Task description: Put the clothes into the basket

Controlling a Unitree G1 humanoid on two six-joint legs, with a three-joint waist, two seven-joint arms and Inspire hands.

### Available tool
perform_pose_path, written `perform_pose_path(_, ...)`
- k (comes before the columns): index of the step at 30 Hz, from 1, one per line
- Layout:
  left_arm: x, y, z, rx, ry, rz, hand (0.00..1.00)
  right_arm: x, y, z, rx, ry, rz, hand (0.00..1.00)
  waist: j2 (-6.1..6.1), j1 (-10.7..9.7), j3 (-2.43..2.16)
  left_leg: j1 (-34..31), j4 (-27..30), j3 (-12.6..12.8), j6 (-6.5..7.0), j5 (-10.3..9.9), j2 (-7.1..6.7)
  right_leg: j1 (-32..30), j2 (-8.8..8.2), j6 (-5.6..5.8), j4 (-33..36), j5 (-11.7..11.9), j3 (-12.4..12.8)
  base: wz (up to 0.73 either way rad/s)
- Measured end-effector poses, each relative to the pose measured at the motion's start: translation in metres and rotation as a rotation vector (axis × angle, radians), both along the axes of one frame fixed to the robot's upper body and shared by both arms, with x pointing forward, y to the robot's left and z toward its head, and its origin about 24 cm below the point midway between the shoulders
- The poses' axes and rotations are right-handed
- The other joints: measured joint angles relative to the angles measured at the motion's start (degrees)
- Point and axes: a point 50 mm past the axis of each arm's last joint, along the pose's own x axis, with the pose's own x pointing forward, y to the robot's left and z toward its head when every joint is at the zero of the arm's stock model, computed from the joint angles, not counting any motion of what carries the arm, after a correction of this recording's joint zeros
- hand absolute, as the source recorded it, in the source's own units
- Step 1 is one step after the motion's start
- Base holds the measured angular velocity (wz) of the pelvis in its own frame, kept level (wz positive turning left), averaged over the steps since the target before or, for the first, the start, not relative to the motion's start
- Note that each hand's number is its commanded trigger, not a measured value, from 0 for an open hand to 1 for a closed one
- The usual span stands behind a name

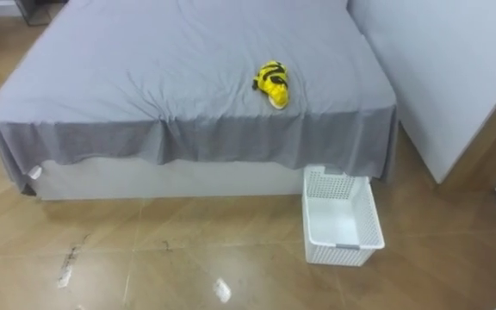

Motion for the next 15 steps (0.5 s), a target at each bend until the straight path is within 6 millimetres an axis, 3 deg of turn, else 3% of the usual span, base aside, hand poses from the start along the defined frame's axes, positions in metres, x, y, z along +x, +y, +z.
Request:
perform_pose_path(1,-0.006,0.0,0.0,-0.002,0.014,0.006,0.0,-0.001,0.0,0.0,0.001,0.004,0.001,0.0,-0.07,0.04,-0.04,0.09,-1.61,-0.01,-0.01,2.13,0.03,0.5,-0.43,0.01,-0.11,-0.26,0.51,-0.54)
perform_pose_path(2,-0.015,-0.002,-0.001,-0.009,0.033,0.022,0.0,-0.003,0.0,0.0,0.003,0.013,-0.002,0.0,-0.31,-0.3,-0.36,-0.01,-2.22,0.4,0.9,5.64,-0.38,1.88,-1.19,0.68,-1.19,-0.77,1.12,-0.26)
perform_pose_path(3,-0.017,-0.003,-0.001,-0.014,0.035,0.031,0.0,-0.005,0.0,0.0,0.003,0.015,-0.002,0.0,-0.9,-0.73,-0.54,-0.89,-1.92,0.43,2.99,7.29,-1.94,1.92,-2.44,1.64,-1.88,-1.5,1.45,-0.09)
perform_pose_path(4,-0.016,-0.003,-0.001,-0.012,0.032,0.031,0.0,-0.005,-0.001,0.0,0.002,0.014,-0.002,0.0,-1.24,-0.84,-0.61,-1.46,-1.48,0.76,3.54,7.27,-2.92,1.85,-3.29,2.23,-2.1,-1.83,1.94,-0.03)
perform_pose_path(5,-0.014,-0.001,-0.001,-0.008,0.026,0.025,0.0,-0.004,-0.003,0.0,-0.004,0.011,-0.004,0.0,-2.02,-0.99,-1.22,-1.92,0.25,2.93,6.13,5.5,-3.96,1.6,-4.98,3.88,-2.41,-2.1,2.04,-0.11)
perform_pose_path(6,-0.013,-0.002,-0.001,-0.01,0.029,0.016,0.0,-0.001,-0.005,0.001,-0.012,0.001,-0.005,0.0,-1.69,-0.76,-0.51,-2.85,4.26,3.66,7.33,2.55,-4.3,1.98,-5.54,4.53,-2.9,-1.5,3.08,-0.15)
perform_pose_path(7,-0.013,-0.002,-0.001,-0.01,0.03,0.008,0.0,-0.001,-0.005,0.001,-0.013,-0.003,-0.01,0.0,-1.58,-0.81,-0.46,-2.8,5.92,3.81,7.47,1.02,-4.52,2.42,-5.9,4.75,-2.62,-1.14,3.54,-0.14)
perform_pose_path(8,-0.012,-0.002,-0.001,-0.01,0.027,-0.006,0.0,0.0,-0.004,0.001,-0.014,-0.015,-0.013,0.0,-1.5,-0.74,-0.45,-1.99,7.89,4.33,7.89,-1.79,-4.91,2.92,-6.63,4.86,-0.37,-0.82,4.29,-0.1)
perform_pose_path(9,-0.007,-0.003,-0.001,-0.009,0.019,-0.024,0.0,0.005,-0.003,0.002,-0.015,-0.04,-0.015,0.0,-1.54,-0.72,-0.2,-0.26,8.22,4.54,8.31,-3.88,-5.53,1.97,-7.37,5.18,5.48,-0.63,4.03,-0.08)
perform_pose_path(10,-0.005,-0.003,-0.001,-0.009,0.013,-0.035,0.0,0.008,-0.002,0.002,-0.015,-0.054,-0.014,0.0,-1.58,-0.76,-0.21,1.04,7.8,4.7,8.5,-4.56,-5.91,0.89,-7.92,5.75,9.59,-0.16,3.94,-0.03)
perform_pose_path(11,-0.002,-0.005,-0.001,-0.008,0.014,-0.07,0.0,0.013,-0.002,0.003,-0.019,-0.071,-0.007,0.0,-1.97,-0.8,0.04,4.16,6.35,4.54,8.84,-5.68,-6.78,-1.68,-8.87,6.33,18.64,2.71,3.92,-0.07)
perform_pose_path(12,0.001,-0.007,-0.001,-0.003,0.016,-0.116,0.0,0.018,-0.003,0.003,-0.025,-0.089,-0.002,0.0,-1.41,-0.58,-0.02,7.48,4.55,4.1,9.12,-6.58,-7.25,-5.22,-9.42,5.61,27.9,8.75,3.94,-0.07)
perform_pose_path(13,0.003,-0.007,-0.001,0.0,0.015,-0.137,0.0,0.021,-0.003,0.004,-0.028,-0.1,0.002,0.0,-0.95,-0.53,0.0,9.2,3.44,3.51,9.23,-7.07,-7.5,-7.2,-9.63,4.81,32.14,12.1,3.91,-0.04)
perform_pose_path(14,0.01,-0.008,-0.001,0.011,0.004,-0.184,0.0,0.03,-0.003,0.006,-0.03,-0.134,0.008,0.0,-0.51,-0.55,0.02,12.03,1.45,2.77,9.52,-7.51,-7.53,-11.0,-9.78,4.0,38.64,12.71,2.92,0.05)
perform_pose_path(15,0.017,-0.009,0.0,0.018,-0.007,-0.215,0.0,0.041,-0.002,0.008,-0.03,-0.169,0.017,0.0,0.24,-0.52,0.38,14.73,-0.48,1.89,9.52,-7.68,-7.23,-15.37,-8.87,2.93,41.45,9.05,0.88,0.09)
